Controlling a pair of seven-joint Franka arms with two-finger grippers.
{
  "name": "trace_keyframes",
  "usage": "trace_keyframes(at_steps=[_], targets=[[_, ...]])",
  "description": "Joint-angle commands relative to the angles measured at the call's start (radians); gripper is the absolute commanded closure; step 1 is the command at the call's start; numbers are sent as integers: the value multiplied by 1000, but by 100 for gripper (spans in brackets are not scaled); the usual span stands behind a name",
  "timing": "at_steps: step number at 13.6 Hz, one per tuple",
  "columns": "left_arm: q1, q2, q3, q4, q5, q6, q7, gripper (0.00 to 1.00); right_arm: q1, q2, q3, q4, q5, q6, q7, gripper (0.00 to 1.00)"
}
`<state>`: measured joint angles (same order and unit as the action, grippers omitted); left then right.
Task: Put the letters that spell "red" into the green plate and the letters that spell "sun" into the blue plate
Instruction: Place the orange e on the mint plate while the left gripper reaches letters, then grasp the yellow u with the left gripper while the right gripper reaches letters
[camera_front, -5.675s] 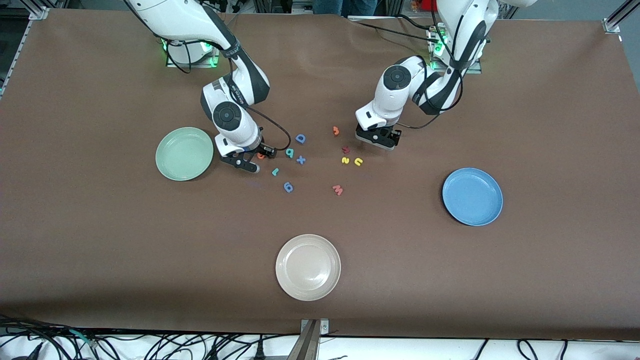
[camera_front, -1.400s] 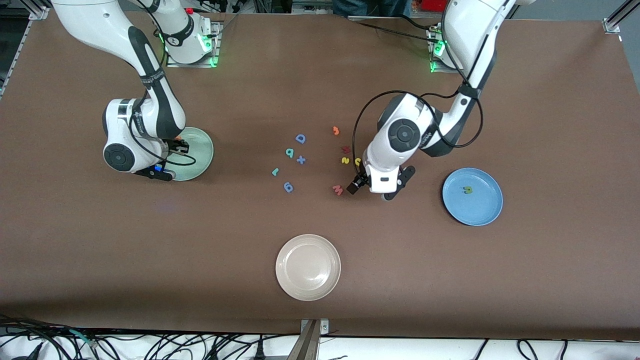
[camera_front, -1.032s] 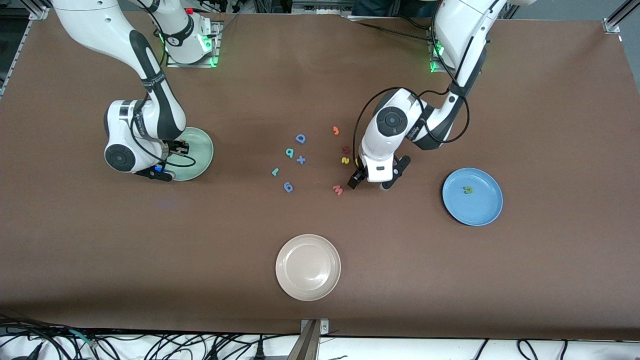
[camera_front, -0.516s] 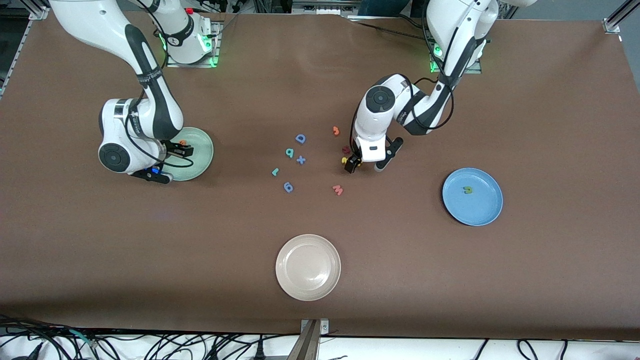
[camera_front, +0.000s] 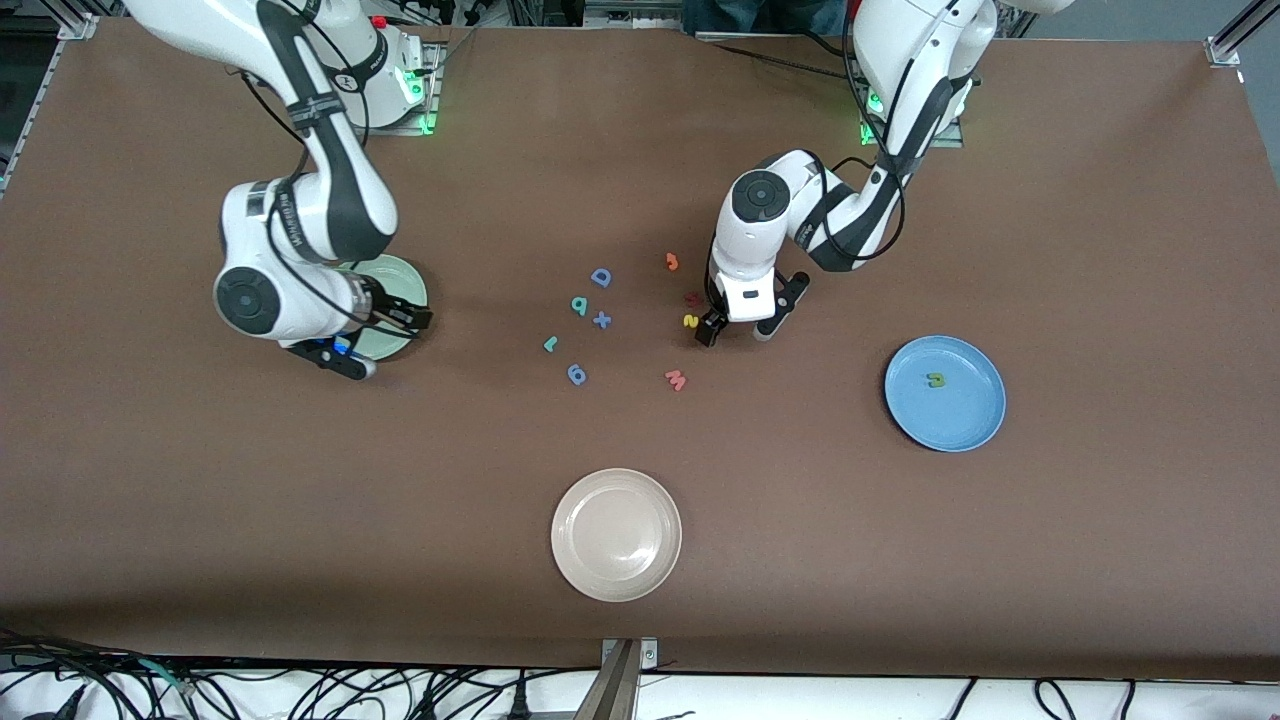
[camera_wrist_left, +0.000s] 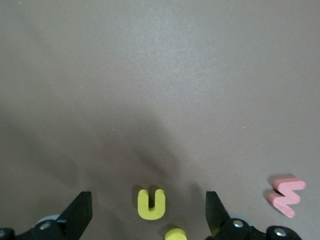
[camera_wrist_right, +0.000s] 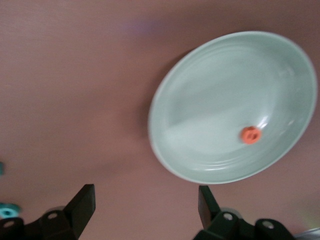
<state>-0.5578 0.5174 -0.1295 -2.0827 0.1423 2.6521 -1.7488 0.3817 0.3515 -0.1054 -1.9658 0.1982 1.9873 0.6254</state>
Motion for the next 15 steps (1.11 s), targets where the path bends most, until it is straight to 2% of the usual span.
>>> trace_keyframes(at_steps=[1,6,10,12,15], targets=[[-13,23,7,-4,37,16,-34,0,40,58,41,47,17,82,170,8],[-21,30,7,13,39,16,-31,4,143,151,58,109,17,214,393,8],[-33,36,7,15,39,16,-20,18,216,242,58,183,17,297,554,8],[-39,38,7,15,39,12,-14,30,235,262,58,183,17,332,571,8],[-39,44,7,15,39,11,32,60,246,282,58,183,15,366,592,8]])
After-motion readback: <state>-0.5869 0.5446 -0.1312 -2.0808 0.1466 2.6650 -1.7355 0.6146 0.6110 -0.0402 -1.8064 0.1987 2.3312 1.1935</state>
